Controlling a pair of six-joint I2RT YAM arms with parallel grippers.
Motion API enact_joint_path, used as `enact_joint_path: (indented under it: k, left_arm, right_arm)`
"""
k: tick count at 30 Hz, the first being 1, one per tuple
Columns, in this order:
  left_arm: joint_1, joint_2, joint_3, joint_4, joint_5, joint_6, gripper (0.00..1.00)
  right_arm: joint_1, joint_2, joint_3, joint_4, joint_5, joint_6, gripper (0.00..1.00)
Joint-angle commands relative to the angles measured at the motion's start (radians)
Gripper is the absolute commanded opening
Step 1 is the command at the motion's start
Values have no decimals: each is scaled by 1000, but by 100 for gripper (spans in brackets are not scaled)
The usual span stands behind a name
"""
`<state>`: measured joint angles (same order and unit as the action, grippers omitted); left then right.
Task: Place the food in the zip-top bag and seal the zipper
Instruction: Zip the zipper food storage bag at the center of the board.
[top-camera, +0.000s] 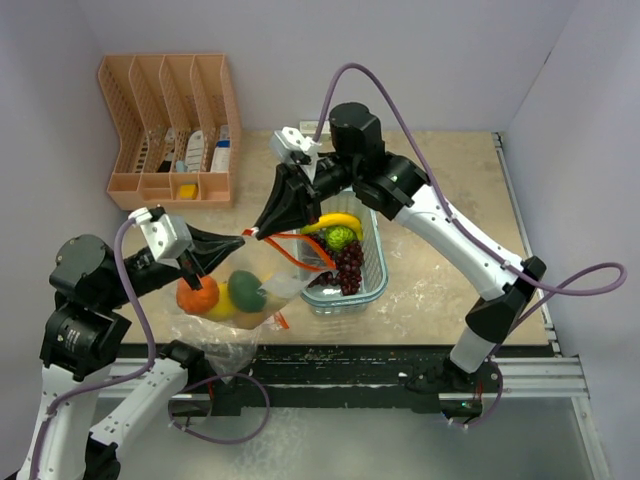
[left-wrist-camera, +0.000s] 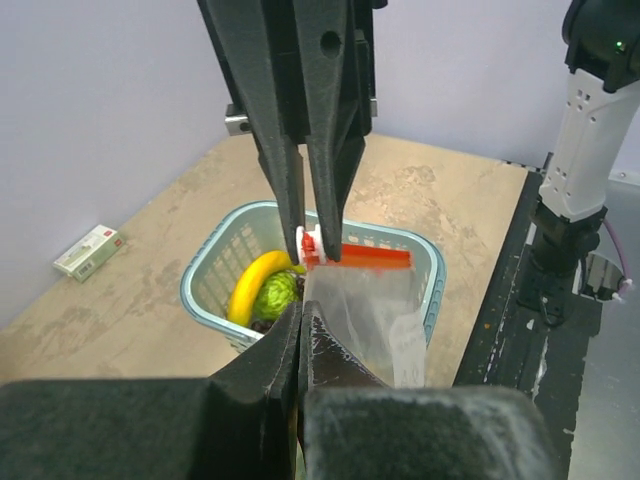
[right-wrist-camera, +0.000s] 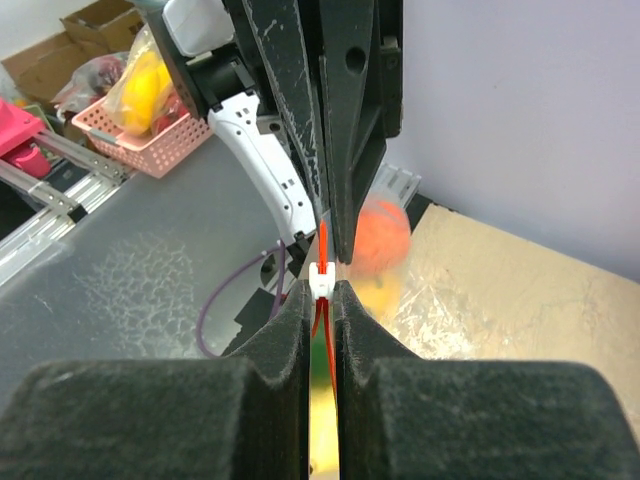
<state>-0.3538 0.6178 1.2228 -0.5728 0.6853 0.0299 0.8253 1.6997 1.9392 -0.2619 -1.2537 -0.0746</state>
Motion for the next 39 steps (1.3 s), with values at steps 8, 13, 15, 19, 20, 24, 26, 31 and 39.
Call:
enact_joint_path:
  k: [8, 13, 15, 19, 20, 24, 26, 31, 39]
  left_arm:
    - [4, -22, 36, 89, -71, 6, 0]
    - [3, -28, 16, 142, -158, -23, 0]
    - [4, -33, 22, 158, -204, -27, 0]
    - [3, -51, 44, 189, -320, -30, 0]
    - [4, -54, 48, 198, -350, -30, 0]
    - [3, -64, 58, 224, -452, -25, 0]
    - [4, -58, 62, 226, -503, -20, 0]
    - [4, -44, 64, 251, -617, -28, 0]
    - [4, -16, 86, 281, -756, -25, 0]
  right_arm:
    - [-29, -46, -64, -64, 53, -9, 3]
    - [-29, -65, -123, -63, 88, -12, 3]
    - [-28, -80, -155, -66, 133, -24, 2]
    - [-33, -110, -210, -61, 265, -28, 0]
    - [-39, -116, -221, -56, 284, -27, 0]
    - [-76, -133, -273, -42, 297, -17, 0]
    - [-92, -148, -301, -35, 301, -16, 0]
    - [-115, -184, -365, -31, 330, -24, 0]
    - [-170, -221, -452, -31, 387, -43, 0]
